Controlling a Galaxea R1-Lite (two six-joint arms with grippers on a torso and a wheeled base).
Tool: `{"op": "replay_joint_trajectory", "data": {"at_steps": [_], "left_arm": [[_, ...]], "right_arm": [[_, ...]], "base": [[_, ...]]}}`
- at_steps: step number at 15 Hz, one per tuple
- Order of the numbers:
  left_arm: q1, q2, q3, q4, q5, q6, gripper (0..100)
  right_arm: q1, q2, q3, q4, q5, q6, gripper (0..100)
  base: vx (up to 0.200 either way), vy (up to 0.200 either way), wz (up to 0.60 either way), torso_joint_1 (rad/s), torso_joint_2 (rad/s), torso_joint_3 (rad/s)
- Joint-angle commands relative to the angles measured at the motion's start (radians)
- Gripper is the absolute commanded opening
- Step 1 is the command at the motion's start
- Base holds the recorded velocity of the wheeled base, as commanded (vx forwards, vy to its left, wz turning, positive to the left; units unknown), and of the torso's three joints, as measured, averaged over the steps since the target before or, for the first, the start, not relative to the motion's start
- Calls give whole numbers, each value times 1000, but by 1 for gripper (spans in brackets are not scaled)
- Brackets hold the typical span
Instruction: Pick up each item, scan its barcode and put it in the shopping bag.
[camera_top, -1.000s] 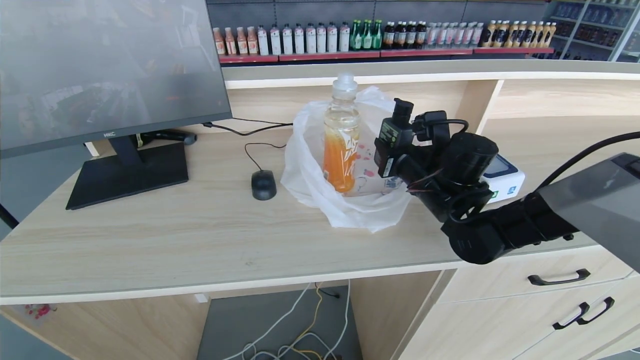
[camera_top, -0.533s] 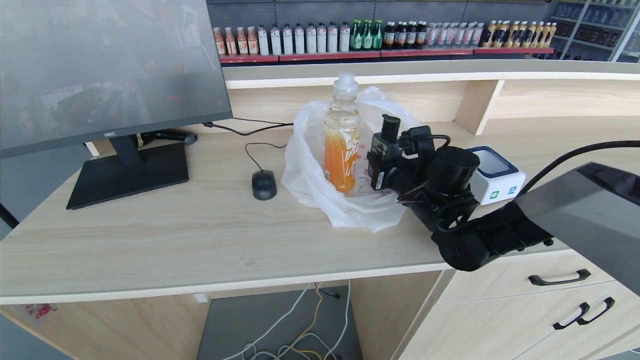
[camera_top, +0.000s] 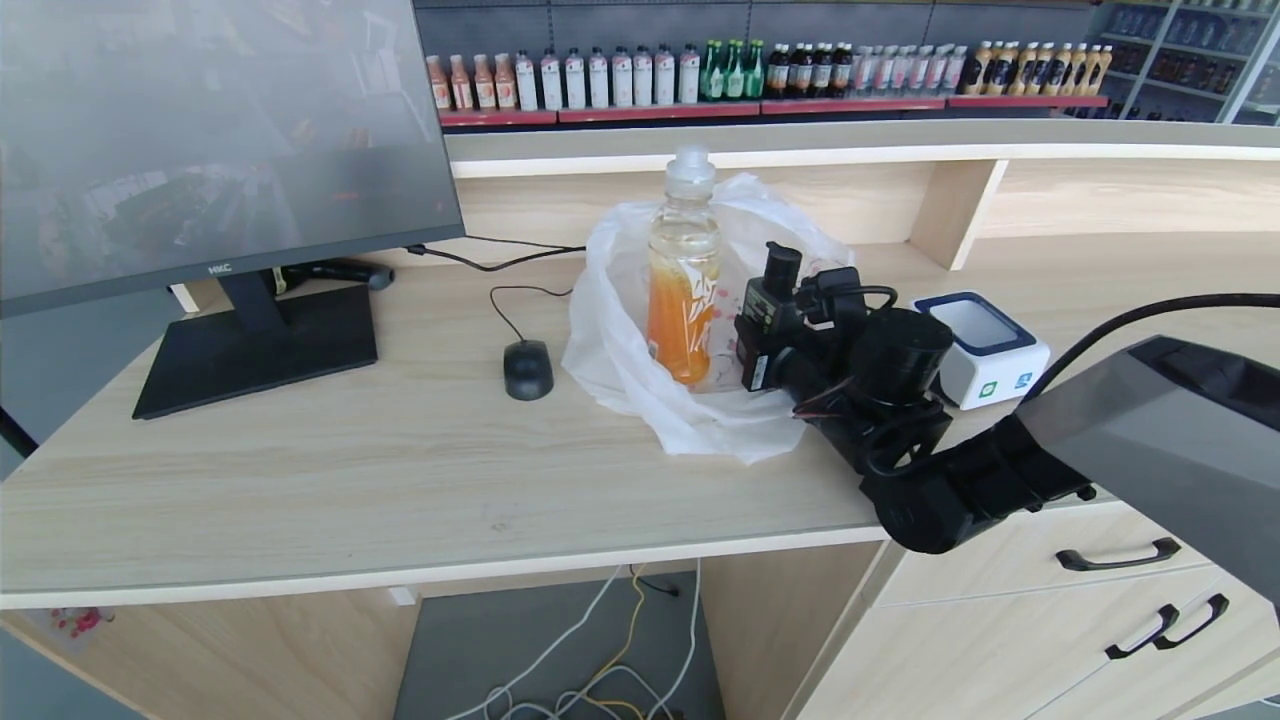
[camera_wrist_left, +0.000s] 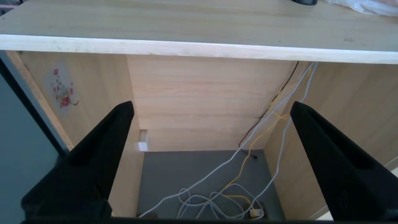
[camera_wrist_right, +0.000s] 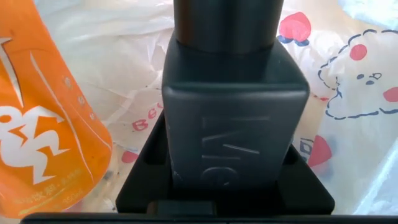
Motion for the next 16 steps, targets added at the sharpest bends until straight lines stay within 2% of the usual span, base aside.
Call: {"op": "replay_joint_trajectory", "data": {"at_steps": [1,10,11,16], "left_arm": [[-1,0,0,0,0,0,100],[-1,0,0,0,0,0,100],[1,0,0,0,0,0,100],[-1,0,0,0,0,0,100]], "right_arm": [[1,9,10,5,0,0,0],[1,21,10,6,0,-1,0],[1,20,8,6,0,-3,100],[1,-34,23,-40,3,0,100]], "base": [[0,0,0,0,0,0],[0,0,0,0,0,0],[0,0,0,0,0,0],[0,0,0,0,0,0]]}}
